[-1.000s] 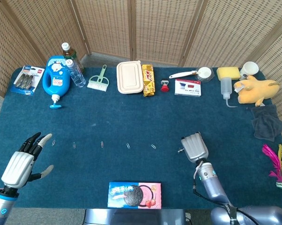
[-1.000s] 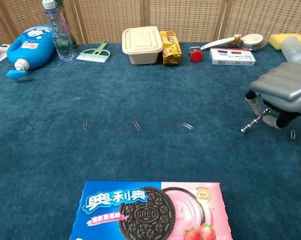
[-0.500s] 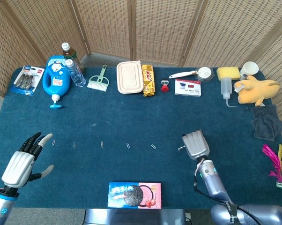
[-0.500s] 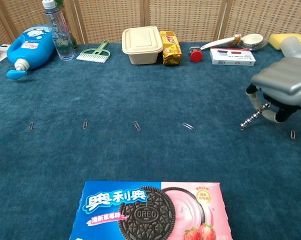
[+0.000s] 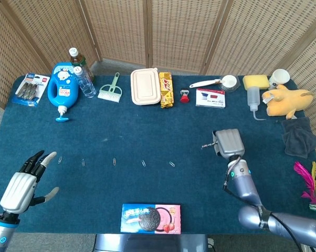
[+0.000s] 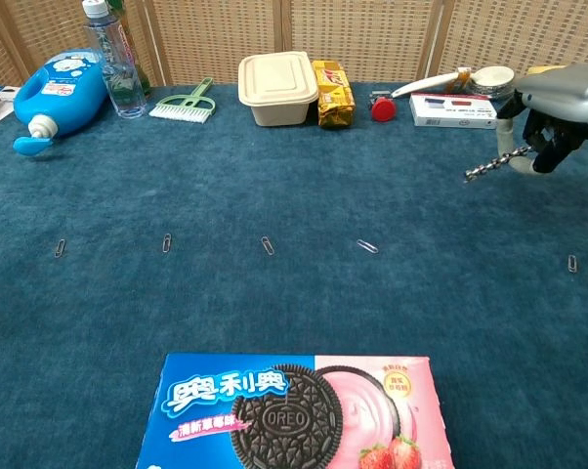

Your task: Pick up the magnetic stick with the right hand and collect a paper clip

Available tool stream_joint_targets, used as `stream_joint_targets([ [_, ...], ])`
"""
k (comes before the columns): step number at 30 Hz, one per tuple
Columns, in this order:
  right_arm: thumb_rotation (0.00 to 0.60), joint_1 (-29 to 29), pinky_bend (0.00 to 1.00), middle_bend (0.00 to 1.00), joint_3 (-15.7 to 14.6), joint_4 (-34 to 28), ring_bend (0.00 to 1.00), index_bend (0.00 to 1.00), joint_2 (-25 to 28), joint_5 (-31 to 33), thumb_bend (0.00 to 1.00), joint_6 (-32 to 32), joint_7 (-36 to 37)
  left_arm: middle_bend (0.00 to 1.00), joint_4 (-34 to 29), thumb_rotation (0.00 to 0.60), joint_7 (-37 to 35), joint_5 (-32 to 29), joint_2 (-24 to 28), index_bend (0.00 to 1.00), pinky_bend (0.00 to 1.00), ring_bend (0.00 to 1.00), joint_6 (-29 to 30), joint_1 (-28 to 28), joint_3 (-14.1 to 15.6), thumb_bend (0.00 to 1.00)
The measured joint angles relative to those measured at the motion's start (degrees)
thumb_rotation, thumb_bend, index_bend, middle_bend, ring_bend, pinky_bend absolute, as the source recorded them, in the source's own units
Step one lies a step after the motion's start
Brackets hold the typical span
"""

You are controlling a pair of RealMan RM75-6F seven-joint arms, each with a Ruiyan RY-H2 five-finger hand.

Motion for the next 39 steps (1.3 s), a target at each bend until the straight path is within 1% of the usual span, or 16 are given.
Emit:
stream_joint_targets([
  [3,0.6,0.8,0.57,0.85,0.7,3.7,0.81,0.56,-1.1,1.8,0.46,-1.9,1.3,0.15,-0.4,0.6,0.4,-0.1,0.4,0.0,0.1,0.03,0.4,0.2,-0.2,0.42],
  [6,0.6,1.5,0.56,0.83,1.0,6.6,0.8,0.5,-2.2,3.4,0.46,-3.1,2.0,0.15,-0.8,0.6,0.7,-0.3,0.6,0.0,0.1,0.03,0.4,0.3,-0.2,0.42],
  [9,0.6,2.0,0.52,0.77,1.2,7.8,0.75,0.37,-2.9,4.8,0.46,-4.0,2.6,0.15,-1.1,0.6,1.0,-0.3,0.7,0.0,0.1,0.03,0.3,0.4,-0.1,0.42],
  [11,0.6,2.0,0.48,0.68,1.2,7.9,0.68,0.23,-2.9,4.9,0.46,-4.3,3.1,0.15,-1.2,0.6,1.2,-0.5,0.8,0.0,0.1,0.03,0.2,0.5,-0.1,0.42],
  [14,0.6,1.6,0.45,0.56,1.2,7.5,0.6,0.08,-2.4,4.1,0.46,-4.5,5.0,0.15,-1.4,0.6,1.7,-0.8,0.8,0.0,0.1,0.03,-0.1,0.5,-0.1,0.42],
  [15,0.6,1.4,0.45,0.53,1.1,7.3,0.57,0.05,-2.2,3.6,0.46,-4.6,5.7,0.15,-1.5,0.6,1.8,-0.9,0.7,0.0,0.1,0.03,-0.3,0.5,-0.2,0.42],
  [16,0.6,1.2,0.45,0.48,1.0,7.0,0.52,0.02,-1.8,2.8,0.46,-4.6,6.5,0.15,-1.5,0.6,1.8,-1.1,0.7,0.0,0.1,0.03,-0.4,0.5,-0.2,0.42],
  [17,0.6,1.0,0.44,0.41,0.9,6.7,0.45,0.0,-1.5,2.1,0.46,-4.6,7.2,0.15,-1.5,0.6,1.8,-1.3,0.7,0.0,0.1,0.03,-0.6,0.4,-0.2,0.42],
  [20,0.6,0.0,0.4,0.27,0.8,5.5,0.26,0.0,-0.4,0.1,0.46,-4.3,9.6,0.15,-1.5,0.6,1.4,-2.8,0.6,0.0,0.1,0.02,-1.7,0.3,-0.4,0.42],
  [23,0.6,-1.4,0.34,0.23,0.7,4.0,0.19,0.0,0.8,-2.6,0.46,-3.4,13.0,0.15,-1.1,0.6,0.8,-4.2,0.5,0.0,0.1,0.02,-2.7,0.2,-0.4,0.42],
  [26,0.6,-3.1,0.29,0.22,0.2,3.0,0.18,0.0,1.8,-7.0,0.46,-0.6,15.7,0.15,-0.3,0.6,0.2,-4.9,0.2,0.0,0.1,0.02,-3.1,0.3,-0.3,0.42],
  [30,0.6,-6.3,0.22,0.2,-1.4,2.2,0.16,0.0,2.4,-14.2,0.46,6.1,17.2,0.15,0.5,0.6,-0.4,-5.3,-0.3,0.01,0.1,0.02,-3.8,0.7,0.4,0.42],
  [32,0.6,-8.7,0.17,0.18,-2.8,1.3,0.12,0.0,2.9,-17.7,0.46,9.8,17.9,0.15,0.8,0.6,-0.6,-5.2,-0.4,0.01,0.1,0.02,-3.7,1.0,0.8,0.42],
  [34,0.6,-11.5,0.14,0.16,-4.7,-0.1,0.09,0.0,3.7,-20.7,0.46,13.2,18.6,0.15,1.1,0.6,-0.9,-5.0,-0.4,0.01,0.1,0.02,-3.3,1.5,1.1,0.42],
  [37,0.6,-15.2,0.13,0.12,-7.2,-2.3,0.06,0.0,4.9,-24.5,0.46,17.3,19.5,0.15,1.4,0.6,-1.4,-4.6,-0.4,0.02,0.1,0.02,-2.4,2.0,1.3,0.42],
  [39,0.6,-17.1,0.13,0.12,-8.4,-3.1,0.06,0.0,5.3,-26.5,0.46,19.5,20.1,0.15,1.7,0.6,-1.5,-4.1,-0.4,0.02,0.1,0.02,-1.6,2.4,1.5,0.42],
])
